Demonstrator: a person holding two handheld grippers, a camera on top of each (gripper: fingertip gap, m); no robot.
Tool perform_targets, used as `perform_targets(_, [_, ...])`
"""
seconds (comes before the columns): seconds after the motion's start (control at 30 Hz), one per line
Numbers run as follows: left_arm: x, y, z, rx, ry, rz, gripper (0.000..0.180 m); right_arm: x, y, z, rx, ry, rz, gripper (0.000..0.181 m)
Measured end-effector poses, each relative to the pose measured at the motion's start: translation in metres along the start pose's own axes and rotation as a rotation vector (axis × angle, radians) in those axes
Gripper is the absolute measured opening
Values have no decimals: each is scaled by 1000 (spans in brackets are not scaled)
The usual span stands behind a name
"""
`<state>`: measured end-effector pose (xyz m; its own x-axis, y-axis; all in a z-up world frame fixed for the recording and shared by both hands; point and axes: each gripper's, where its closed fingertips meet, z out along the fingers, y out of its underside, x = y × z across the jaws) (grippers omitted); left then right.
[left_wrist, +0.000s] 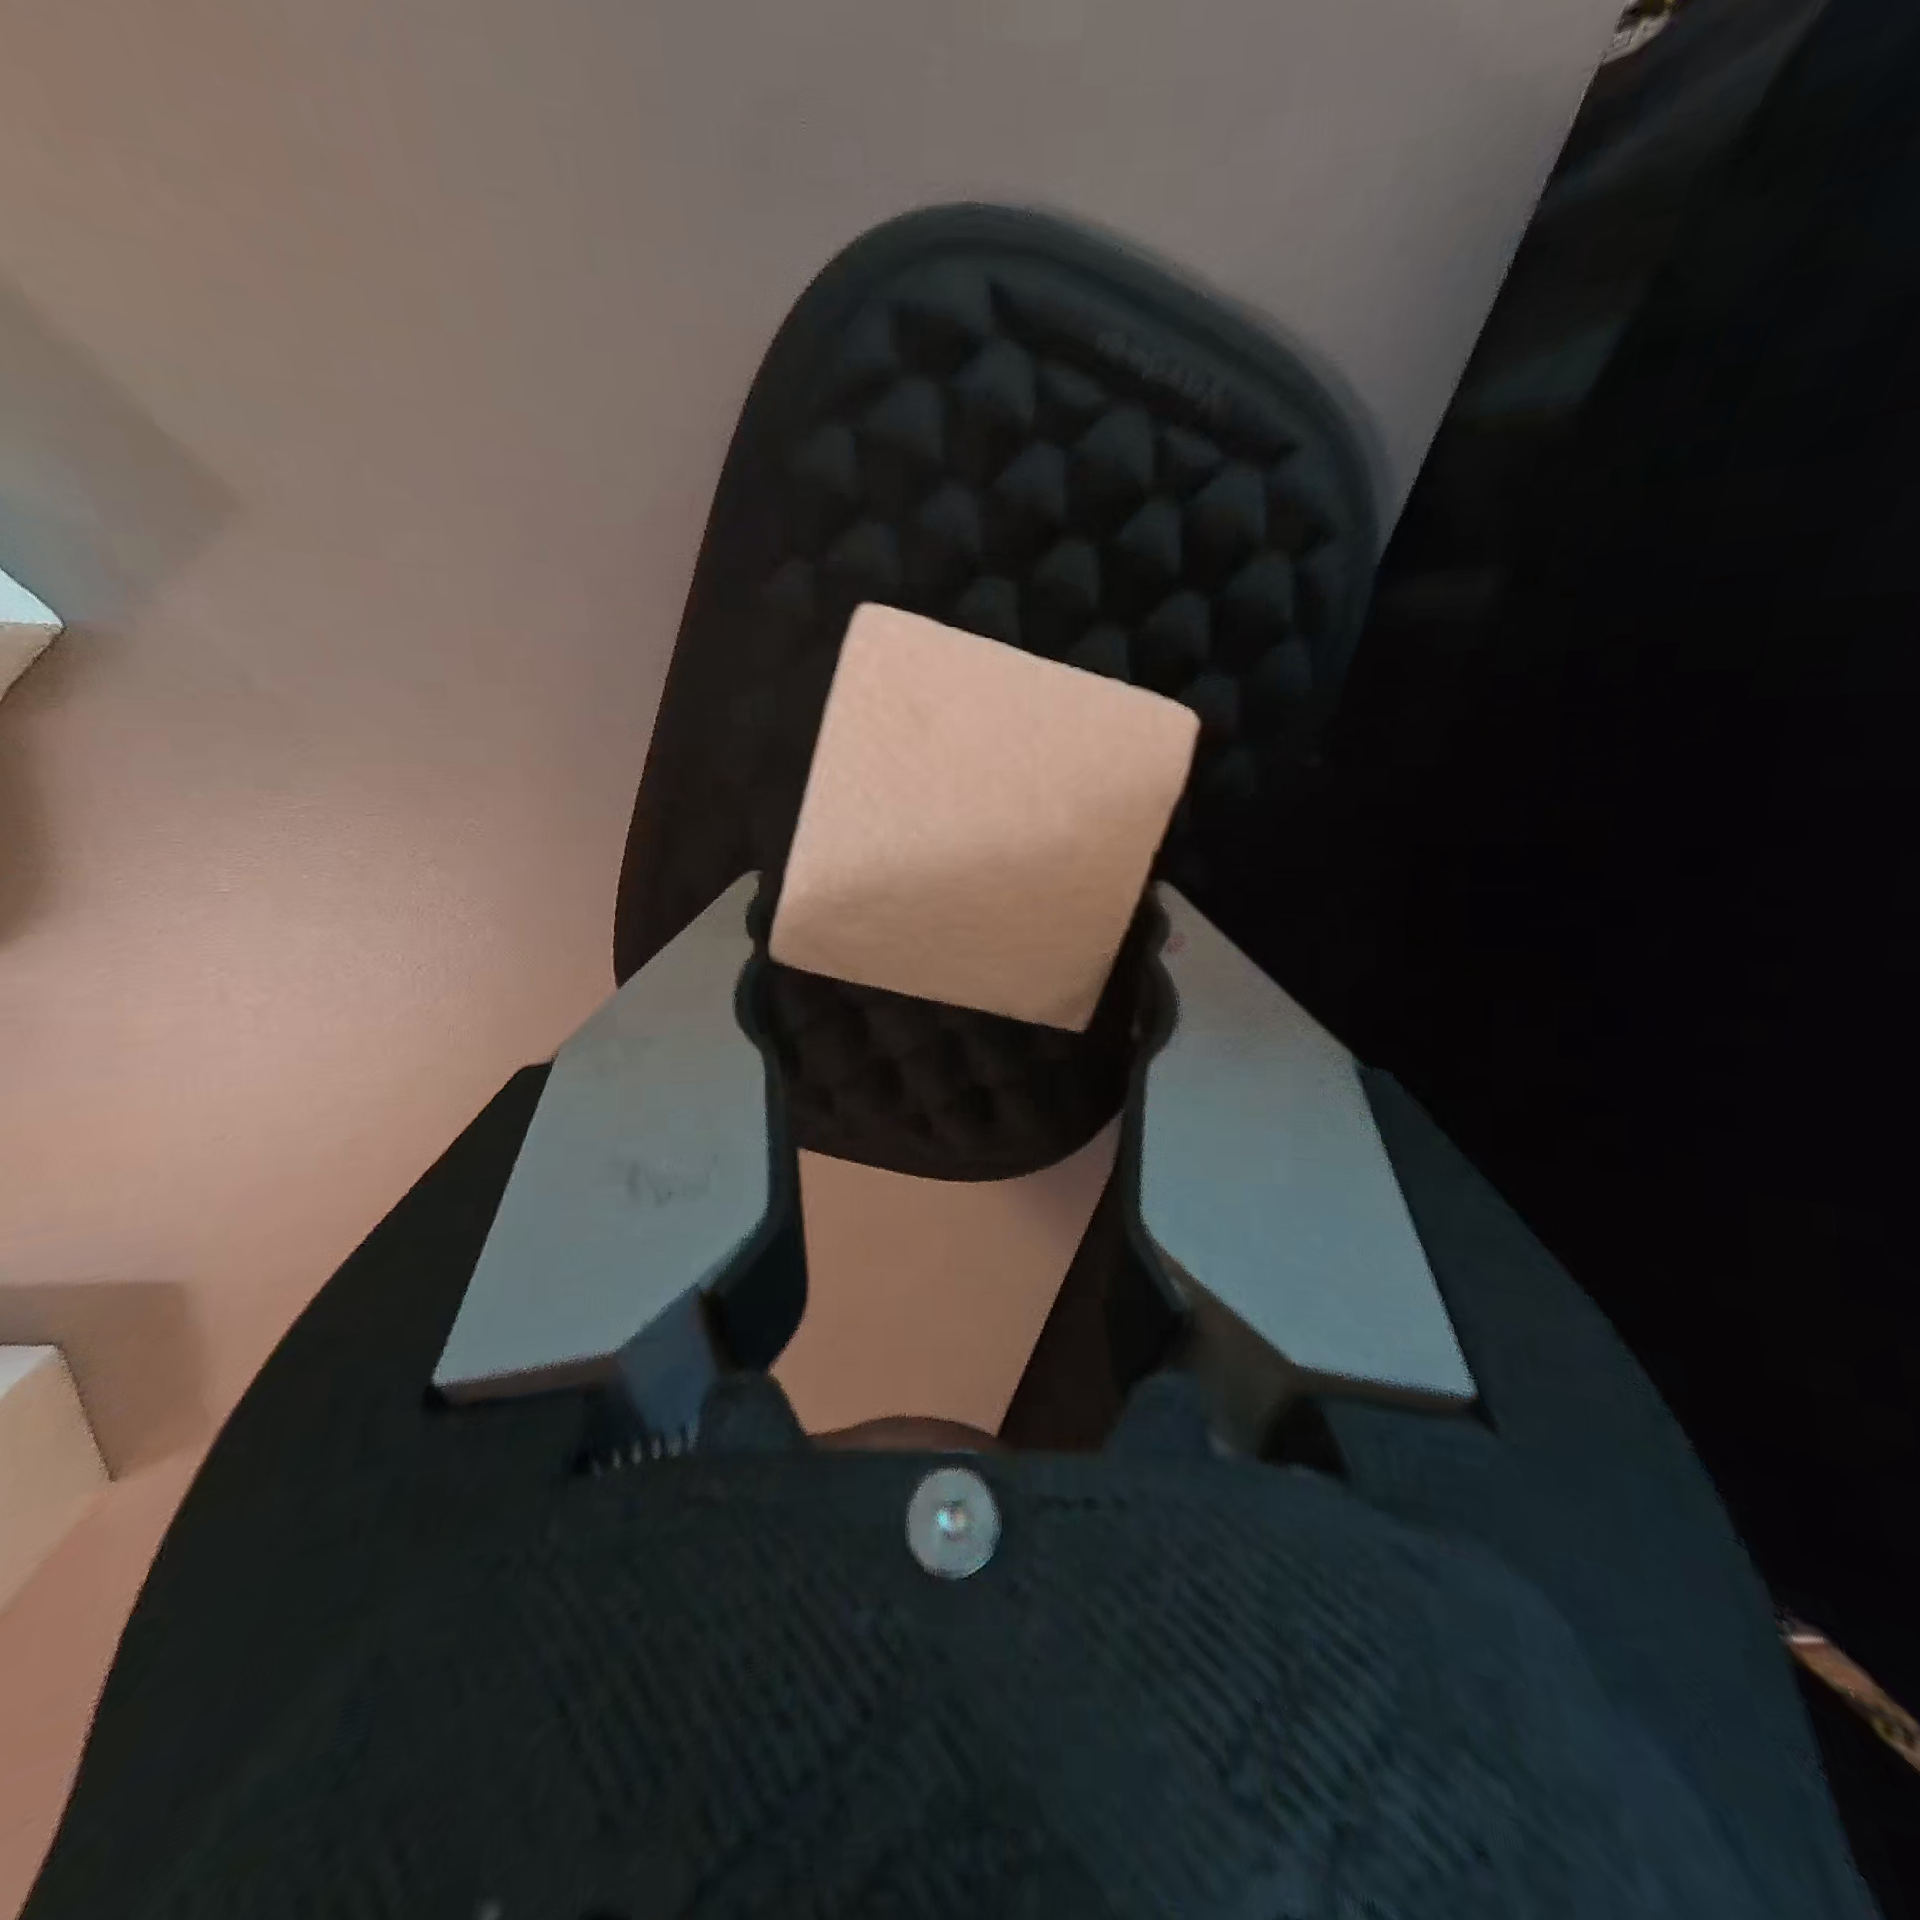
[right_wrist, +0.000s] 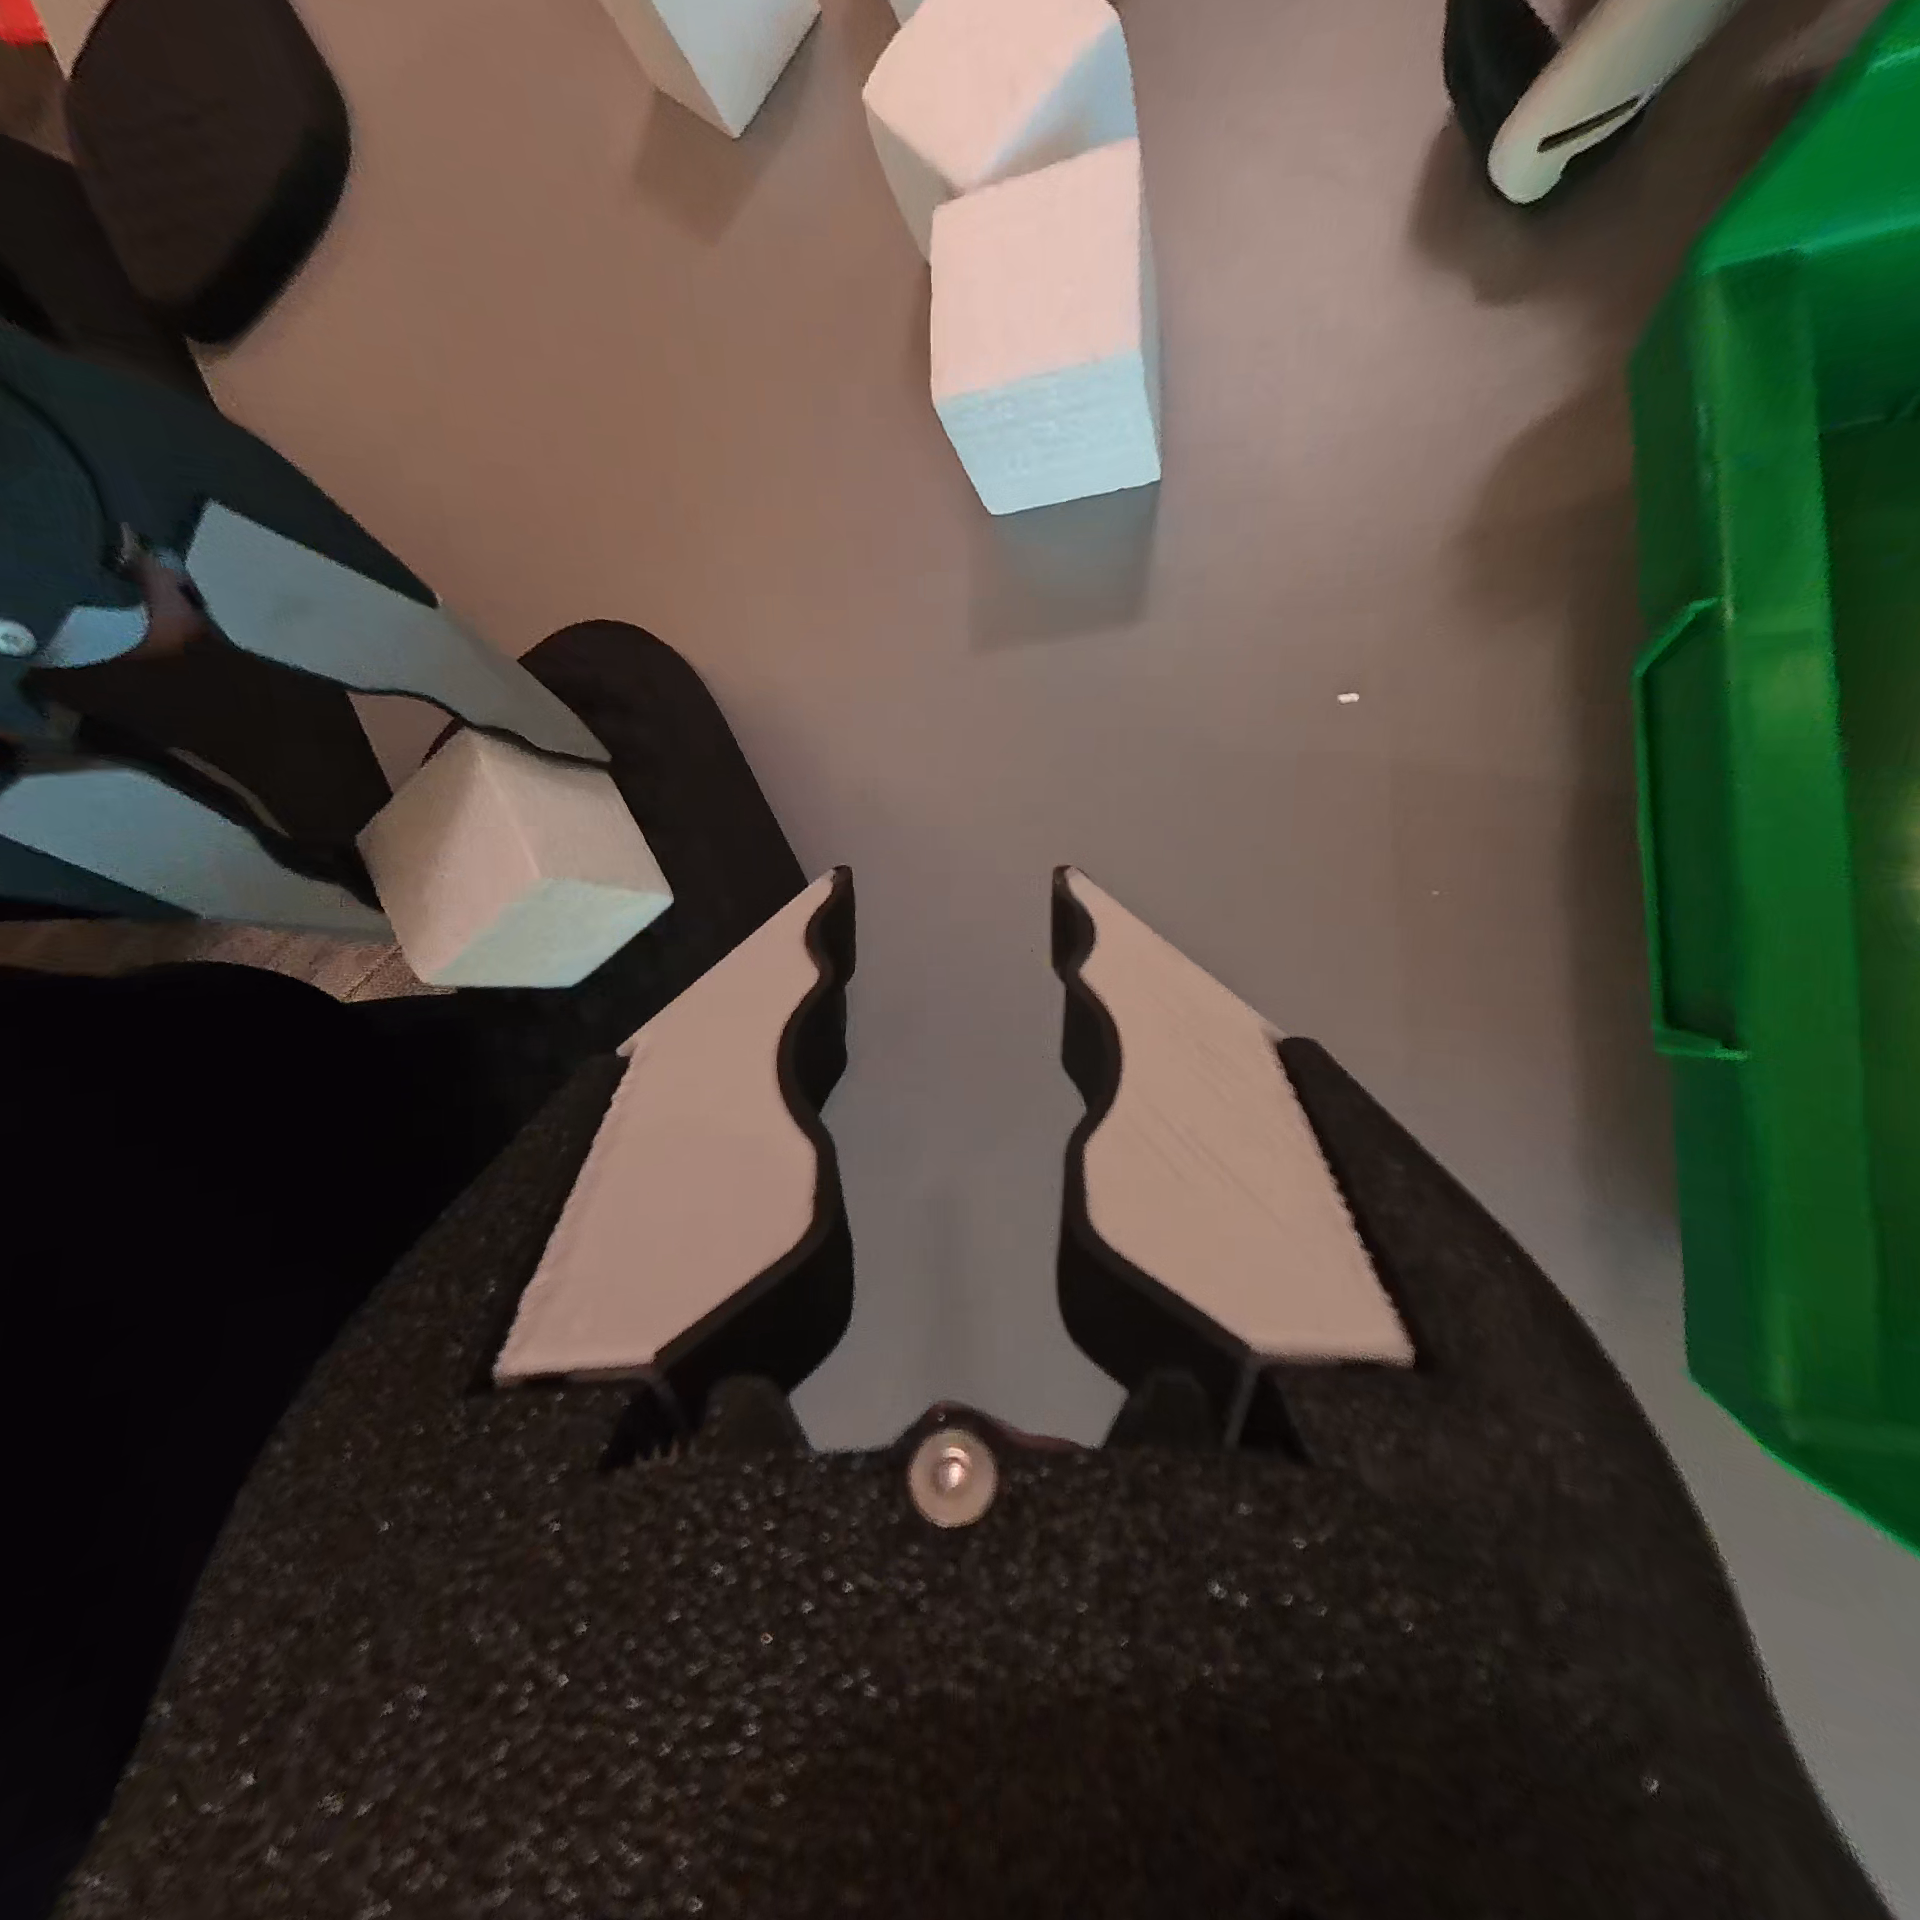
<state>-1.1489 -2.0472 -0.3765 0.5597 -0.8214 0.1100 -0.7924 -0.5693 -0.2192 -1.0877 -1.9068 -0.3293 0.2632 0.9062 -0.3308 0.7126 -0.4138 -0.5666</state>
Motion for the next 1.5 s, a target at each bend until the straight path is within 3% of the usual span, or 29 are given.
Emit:
perform_targets(0.07, [0, -1, -6, 22, -20, -13, 77, 2, -12, 3, 14, 11, -8, 42])
perform_targets(0.27, [-8, 11, -53, 110, -85, -166, 77, 8, -75, 49, 6, 41, -52, 74])
perform_targets(0.43, [-7, 31, -89, 192, -140, -316, 76, 17, -80, 115, -184, 68, -171, 73])
perform_targets(0.5, [-10, 42, -95, 207, -165, -363, 75, 20, -75, 125, -251, 94, -234, 59])
perform_targets(0.67, [-23, 64, -90, 214, -168, -432, 74, -46, -95, 79, -196, -61, -340, 59])
perform_targets(0.87, [-72, 73, -81, 173, -208, -346, 78, -129, -48, 8, -259, -167, -591, 59])
perform_targets(1.13, [-151, 39, -90, 229, -305, -358, 81, -140, 15, 43, -366, -152, -607, 60])
perform_targets(1.3, [-188, 0, -82, 270, -311, -428, 91, -143, 12, 41, -327, -134, -616, 60])
perform_targets(1.5, [-223, -9, -30, 118, -303, -562, 93, -143, 10, 17, -243, -118, -523, 62])
